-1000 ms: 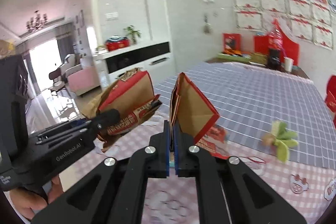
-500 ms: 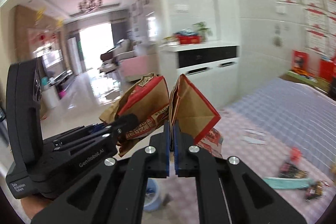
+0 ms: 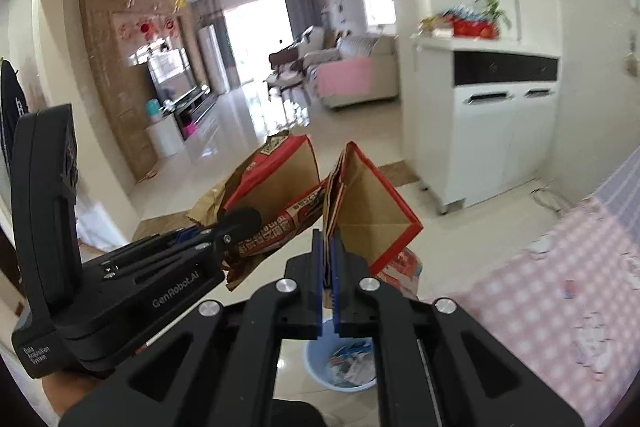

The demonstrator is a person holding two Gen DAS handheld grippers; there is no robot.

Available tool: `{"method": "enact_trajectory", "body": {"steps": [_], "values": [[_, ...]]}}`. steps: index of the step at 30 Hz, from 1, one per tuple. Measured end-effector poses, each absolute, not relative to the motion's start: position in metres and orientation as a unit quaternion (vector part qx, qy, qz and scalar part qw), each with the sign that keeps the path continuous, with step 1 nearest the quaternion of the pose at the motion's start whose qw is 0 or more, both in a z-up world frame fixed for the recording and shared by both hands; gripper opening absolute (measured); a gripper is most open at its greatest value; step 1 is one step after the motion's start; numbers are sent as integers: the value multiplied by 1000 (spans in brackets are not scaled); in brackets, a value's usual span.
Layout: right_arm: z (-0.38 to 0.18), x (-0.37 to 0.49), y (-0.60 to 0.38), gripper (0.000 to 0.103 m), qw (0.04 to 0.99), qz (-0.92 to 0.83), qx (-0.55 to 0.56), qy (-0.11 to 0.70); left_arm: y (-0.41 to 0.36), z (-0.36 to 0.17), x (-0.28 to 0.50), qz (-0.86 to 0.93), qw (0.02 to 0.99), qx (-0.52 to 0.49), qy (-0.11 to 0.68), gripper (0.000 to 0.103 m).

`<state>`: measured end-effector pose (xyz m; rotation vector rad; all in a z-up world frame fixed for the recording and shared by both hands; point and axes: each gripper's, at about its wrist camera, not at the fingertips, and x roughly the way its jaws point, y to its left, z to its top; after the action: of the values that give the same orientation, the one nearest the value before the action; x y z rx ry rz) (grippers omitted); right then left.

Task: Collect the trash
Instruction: 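Carry both bags over the wastebasket and open the right gripper to drop its box, then open the left gripper over the wastebasket and move both tools back to the table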

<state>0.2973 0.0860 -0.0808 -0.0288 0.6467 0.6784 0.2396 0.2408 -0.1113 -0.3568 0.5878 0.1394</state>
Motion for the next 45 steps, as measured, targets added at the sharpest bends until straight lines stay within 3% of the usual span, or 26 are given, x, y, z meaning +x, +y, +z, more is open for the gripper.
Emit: {"method": "enact_trajectory", "body": {"steps": [19,22,24,26,30,40,45], "values": [[-224,379,172,5,813,342,-10,472,306,-229,290,125,881,-225,396,20],[-238,385,178,10,811,336,-19,479,311,-241,296,127,875,-229,407,20],[-246,389,182,19,812,325,-26,484,313,-250,300,127,870,-232,417,20],[-253,390,184,40,815,314,-32,486,311,-253,304,126,867,-232,422,20],[-257,390,182,41,819,305,-40,485,308,-259,309,122,864,-232,430,20],[-235,367,160,61,861,234,-95,442,299,-263,315,100,861,-227,443,20],[-222,362,147,63,876,214,-100,420,291,-259,316,86,861,-232,445,20]]}}
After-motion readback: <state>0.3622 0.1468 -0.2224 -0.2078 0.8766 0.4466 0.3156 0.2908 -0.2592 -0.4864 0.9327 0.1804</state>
